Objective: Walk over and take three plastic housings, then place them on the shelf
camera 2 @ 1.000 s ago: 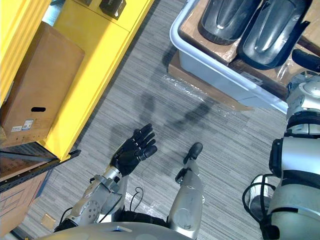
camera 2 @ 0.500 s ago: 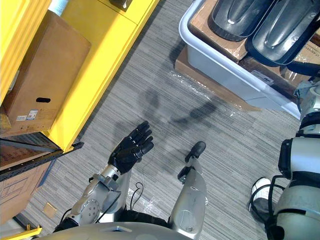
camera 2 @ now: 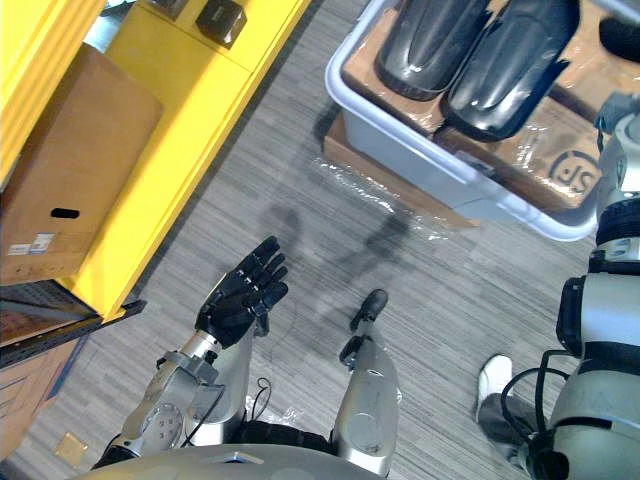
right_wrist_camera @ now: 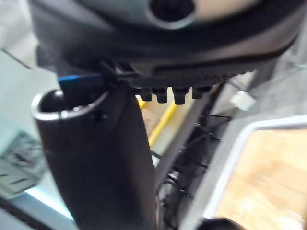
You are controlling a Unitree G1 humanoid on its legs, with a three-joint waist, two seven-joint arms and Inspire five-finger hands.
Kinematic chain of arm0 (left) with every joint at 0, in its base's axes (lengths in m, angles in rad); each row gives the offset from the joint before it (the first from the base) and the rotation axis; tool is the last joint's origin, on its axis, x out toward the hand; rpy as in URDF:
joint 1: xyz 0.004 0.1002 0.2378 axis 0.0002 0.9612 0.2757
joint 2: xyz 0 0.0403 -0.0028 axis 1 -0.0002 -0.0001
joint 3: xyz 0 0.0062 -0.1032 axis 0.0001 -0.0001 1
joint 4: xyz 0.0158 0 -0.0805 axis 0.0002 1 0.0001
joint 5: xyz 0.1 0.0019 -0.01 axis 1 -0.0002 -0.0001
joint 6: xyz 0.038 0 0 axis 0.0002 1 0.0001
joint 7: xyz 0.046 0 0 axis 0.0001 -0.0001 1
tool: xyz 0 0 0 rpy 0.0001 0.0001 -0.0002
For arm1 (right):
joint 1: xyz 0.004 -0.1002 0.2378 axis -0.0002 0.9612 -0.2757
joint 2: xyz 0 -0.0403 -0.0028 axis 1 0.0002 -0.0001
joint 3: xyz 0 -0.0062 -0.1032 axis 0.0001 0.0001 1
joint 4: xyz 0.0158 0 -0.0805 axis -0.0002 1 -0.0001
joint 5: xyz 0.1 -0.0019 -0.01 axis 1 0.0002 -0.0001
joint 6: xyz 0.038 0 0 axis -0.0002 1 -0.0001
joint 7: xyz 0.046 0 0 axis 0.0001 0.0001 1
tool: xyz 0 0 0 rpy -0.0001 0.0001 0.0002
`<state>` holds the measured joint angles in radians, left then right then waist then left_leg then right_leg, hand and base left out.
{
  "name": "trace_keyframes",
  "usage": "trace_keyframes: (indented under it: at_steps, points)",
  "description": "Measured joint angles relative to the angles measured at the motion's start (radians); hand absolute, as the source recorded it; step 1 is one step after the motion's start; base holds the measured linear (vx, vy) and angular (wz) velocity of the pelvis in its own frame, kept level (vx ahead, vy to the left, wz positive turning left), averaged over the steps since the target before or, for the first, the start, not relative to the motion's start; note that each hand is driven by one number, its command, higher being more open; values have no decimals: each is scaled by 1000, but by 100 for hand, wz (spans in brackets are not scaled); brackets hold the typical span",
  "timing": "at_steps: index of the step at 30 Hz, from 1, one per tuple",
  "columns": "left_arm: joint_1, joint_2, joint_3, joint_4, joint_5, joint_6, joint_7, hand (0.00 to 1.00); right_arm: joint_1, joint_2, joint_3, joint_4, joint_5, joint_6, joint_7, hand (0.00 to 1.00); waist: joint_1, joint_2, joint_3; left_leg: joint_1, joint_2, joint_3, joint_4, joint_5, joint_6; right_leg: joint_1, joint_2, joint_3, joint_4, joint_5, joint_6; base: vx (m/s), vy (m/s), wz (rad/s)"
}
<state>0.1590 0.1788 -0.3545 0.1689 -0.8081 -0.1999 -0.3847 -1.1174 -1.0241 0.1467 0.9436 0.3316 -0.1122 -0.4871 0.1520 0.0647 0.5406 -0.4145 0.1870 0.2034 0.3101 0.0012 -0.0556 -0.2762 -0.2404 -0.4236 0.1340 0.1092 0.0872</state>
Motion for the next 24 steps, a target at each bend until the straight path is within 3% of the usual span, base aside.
trace_keyframes:
  at_steps: [4,9,16,24]
  points:
    - [9,20,-16,-3,3,2,0,100,3,12,-20,-92,-56,-78,-36,100,-7,-54,-3,51,0,9,-41,15,-8,29,4,-2,-2,-6,-7,11,-18,-4]
    - [7,38,-20,-3,35,1,19,100,6,46,-18,-93,-84,-85,-31,100,-8,-64,-3,59,-3,6,-65,29,-5,41,2,-19,-13,-6,-7,-21,4,9]
    - [6,61,-27,-3,78,-17,56,100,9,92,109,28,-120,21,-6,100,30,-64,-3,41,-4,-25,-109,70,-11,32,10,-60,-15,-7,-9,-2,-7,13]
    - [7,66,-34,-3,72,-19,88,100,0,95,141,119,-108,118,-12,100,53,-64,-3,-3,-8,-50,-109,81,-11,8,9,-85,-13,-6,-9,4,3,9]
